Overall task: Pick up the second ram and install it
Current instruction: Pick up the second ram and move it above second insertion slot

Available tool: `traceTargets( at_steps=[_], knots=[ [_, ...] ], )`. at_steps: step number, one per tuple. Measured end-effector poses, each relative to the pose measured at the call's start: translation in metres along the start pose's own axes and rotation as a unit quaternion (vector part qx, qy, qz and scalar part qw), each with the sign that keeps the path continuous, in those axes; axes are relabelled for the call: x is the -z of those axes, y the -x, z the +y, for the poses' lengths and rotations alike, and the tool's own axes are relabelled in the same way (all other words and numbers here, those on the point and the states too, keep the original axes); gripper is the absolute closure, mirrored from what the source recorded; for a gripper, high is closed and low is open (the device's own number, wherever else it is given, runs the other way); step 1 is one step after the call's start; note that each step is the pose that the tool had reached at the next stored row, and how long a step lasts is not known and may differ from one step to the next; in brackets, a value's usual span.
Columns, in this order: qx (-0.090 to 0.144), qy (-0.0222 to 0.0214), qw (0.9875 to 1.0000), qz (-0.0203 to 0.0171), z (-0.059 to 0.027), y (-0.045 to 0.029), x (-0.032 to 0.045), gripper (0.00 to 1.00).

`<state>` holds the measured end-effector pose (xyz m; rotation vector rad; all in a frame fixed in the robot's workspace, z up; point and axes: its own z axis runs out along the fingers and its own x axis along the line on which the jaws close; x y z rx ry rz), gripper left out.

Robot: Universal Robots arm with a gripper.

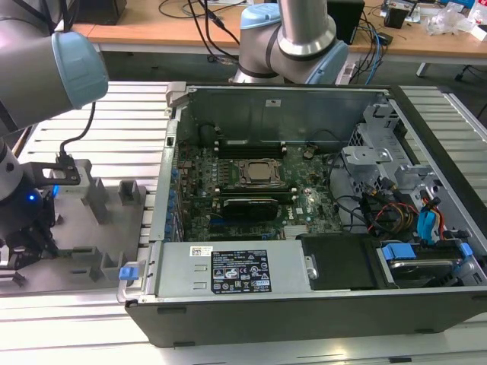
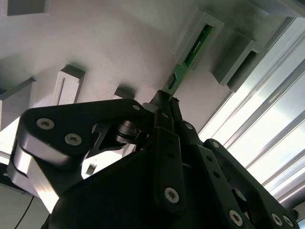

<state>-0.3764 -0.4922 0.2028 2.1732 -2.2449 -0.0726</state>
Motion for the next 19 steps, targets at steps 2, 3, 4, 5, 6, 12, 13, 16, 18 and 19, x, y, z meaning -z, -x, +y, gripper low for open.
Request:
traceTargets(
  at_steps=[2,3,4,5,6,12,13,16,18,19],
  knots=[
    [0.0,0.0001,1.0,0.0001,0.0002,0.0001,0.0035,0.87],
    [0.0,0.0001,1.0,0.0001,0.0002,0.0001,0.0047,0.87],
    [0.0,0.0001,1.0,0.0,0.0002,0.0001,0.0056,0.87],
    [0.0,0.0,1.0,0.0,0.0002,0.0002,0.0065,0.87],
    [0.0,0.0001,1.0,0.0001,0.0003,0.0002,0.008,0.87],
    [0.0,0.0001,1.0,0.0001,0.0006,0.0003,0.0146,0.87],
    [0.0,0.0001,1.0,0.0001,0.0006,0.0004,0.0154,0.87],
    [0.0,0.0001,1.0,0.0001,0.0008,0.0005,0.0186,0.87],
    [0.0,0.0001,1.0,0.0001,0.0009,0.0005,0.0216,0.87],
    [0.0,0.0001,1.0,0.0001,0.001,0.0005,0.0227,0.87]
  ],
)
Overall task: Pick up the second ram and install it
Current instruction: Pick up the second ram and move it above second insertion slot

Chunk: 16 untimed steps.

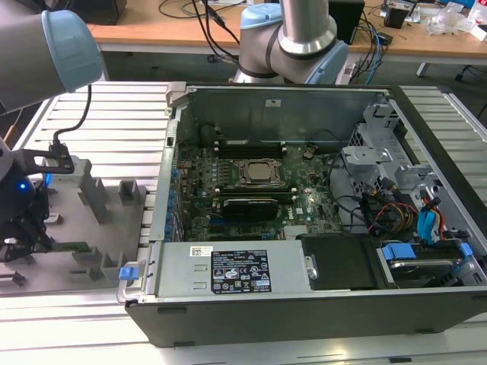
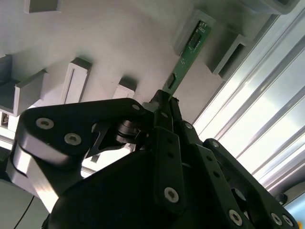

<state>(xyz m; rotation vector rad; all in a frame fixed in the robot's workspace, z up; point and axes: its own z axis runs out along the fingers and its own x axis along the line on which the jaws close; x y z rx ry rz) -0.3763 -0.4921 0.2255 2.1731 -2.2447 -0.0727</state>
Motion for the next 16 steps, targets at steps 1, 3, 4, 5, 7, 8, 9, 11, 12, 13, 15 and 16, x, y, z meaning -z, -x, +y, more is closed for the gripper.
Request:
traceTargets(
  at_steps=[1,3,4,5,7,8,9,11,12,13,15,16],
  knots=[
    [0.0,-0.0001,1.0,0.0,0.0001,0.0,0.0018,0.87],
    [0.0,0.0,1.0,0.0,0.0002,0.0001,0.0042,0.87],
    [0.0,0.0,1.0,0.0,0.0002,0.0002,0.0053,0.87],
    [0.0,0.0,1.0,0.0,0.0003,0.0002,0.0061,0.87],
    [0.0,0.0,1.0,0.0,0.0004,0.0003,0.0086,0.87],
    [0.0,0.0,1.0,0.0,0.0005,0.0003,0.0096,0.87],
    [0.0,0.0,1.0,0.0,0.0005,0.0004,0.0109,0.87],
    [0.0,0.0,1.0,0.0,0.0007,0.0005,0.0144,0.87],
    [0.0,0.0,1.0,0.0,0.0007,0.0005,0.0162,0.87],
    [0.0,0.0,1.0,0.0,0.0008,0.0005,0.0178,0.87],
    [0.0,0.0,1.0,0.0,0.001,0.0007,0.0223,0.87],
    [0.0,0.0,1.0,0.0,0.0011,0.0008,0.0251,0.87]
  ],
)
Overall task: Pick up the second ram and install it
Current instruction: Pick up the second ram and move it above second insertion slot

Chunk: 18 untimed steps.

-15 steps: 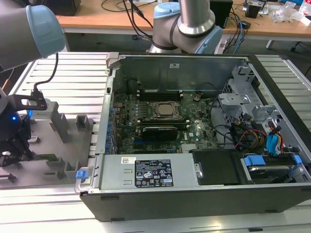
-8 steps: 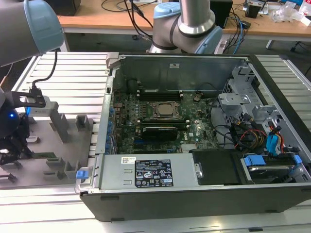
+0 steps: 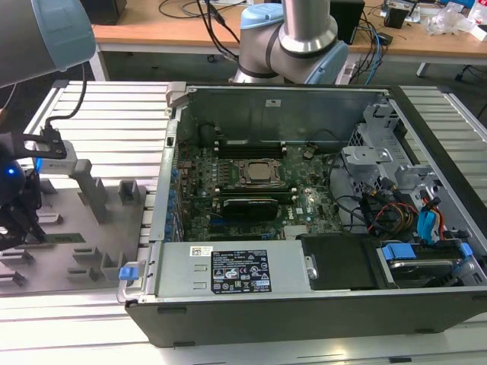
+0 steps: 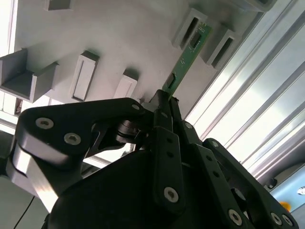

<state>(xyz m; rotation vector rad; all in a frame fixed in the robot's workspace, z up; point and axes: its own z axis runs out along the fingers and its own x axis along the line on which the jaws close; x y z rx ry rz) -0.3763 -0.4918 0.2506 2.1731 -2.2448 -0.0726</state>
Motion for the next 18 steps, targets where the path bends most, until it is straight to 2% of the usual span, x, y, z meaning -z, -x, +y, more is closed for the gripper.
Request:
traceTargets(
  at_steps=[11,16,18],
  knots=[
    [0.0,0.0,1.0,0.0,0.0008,0.0006,0.0169,0.87],
    [0.0,0.0,1.0,0.0,0.0013,0.001,0.0302,0.87],
    [0.0,0.0,1.0,0.0,0.0014,0.0011,0.0326,0.87]
  ],
)
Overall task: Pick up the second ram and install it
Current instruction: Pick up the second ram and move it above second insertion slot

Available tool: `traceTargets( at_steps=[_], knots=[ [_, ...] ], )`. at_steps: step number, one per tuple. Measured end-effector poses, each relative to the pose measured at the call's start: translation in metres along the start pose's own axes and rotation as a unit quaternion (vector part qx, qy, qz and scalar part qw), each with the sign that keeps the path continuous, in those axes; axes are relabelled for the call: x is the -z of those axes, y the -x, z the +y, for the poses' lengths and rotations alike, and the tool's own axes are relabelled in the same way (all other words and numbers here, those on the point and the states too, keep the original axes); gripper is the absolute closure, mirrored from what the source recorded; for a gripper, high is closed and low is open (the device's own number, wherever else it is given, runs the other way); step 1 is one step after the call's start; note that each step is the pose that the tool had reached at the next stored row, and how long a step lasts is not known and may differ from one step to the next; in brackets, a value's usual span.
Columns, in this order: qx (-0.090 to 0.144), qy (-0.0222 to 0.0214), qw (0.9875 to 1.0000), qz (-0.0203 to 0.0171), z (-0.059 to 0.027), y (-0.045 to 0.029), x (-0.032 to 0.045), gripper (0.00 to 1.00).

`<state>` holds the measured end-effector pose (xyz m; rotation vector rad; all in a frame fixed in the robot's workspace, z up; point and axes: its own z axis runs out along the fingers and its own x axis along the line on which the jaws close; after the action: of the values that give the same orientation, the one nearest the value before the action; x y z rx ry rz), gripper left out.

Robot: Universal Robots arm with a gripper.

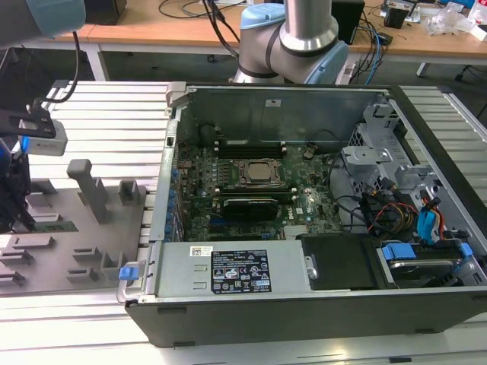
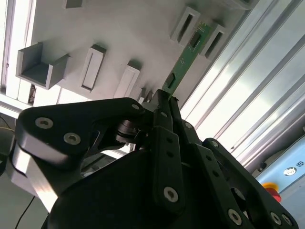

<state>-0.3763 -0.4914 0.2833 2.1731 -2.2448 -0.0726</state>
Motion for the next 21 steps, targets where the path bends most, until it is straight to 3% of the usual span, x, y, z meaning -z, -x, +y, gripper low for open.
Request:
traceTargets(
  at_steps=[6,18,21],
  knots=[
    [0.0,0.0,1.0,0.0,0.0007,0.0004,0.0155,0.87],
    [0.0,0.0,1.0,0.0,0.0017,0.001,0.0382,0.87],
    [0.0,0.0,1.0,0.0,0.0022,0.0012,0.049,0.87]
  ],
)
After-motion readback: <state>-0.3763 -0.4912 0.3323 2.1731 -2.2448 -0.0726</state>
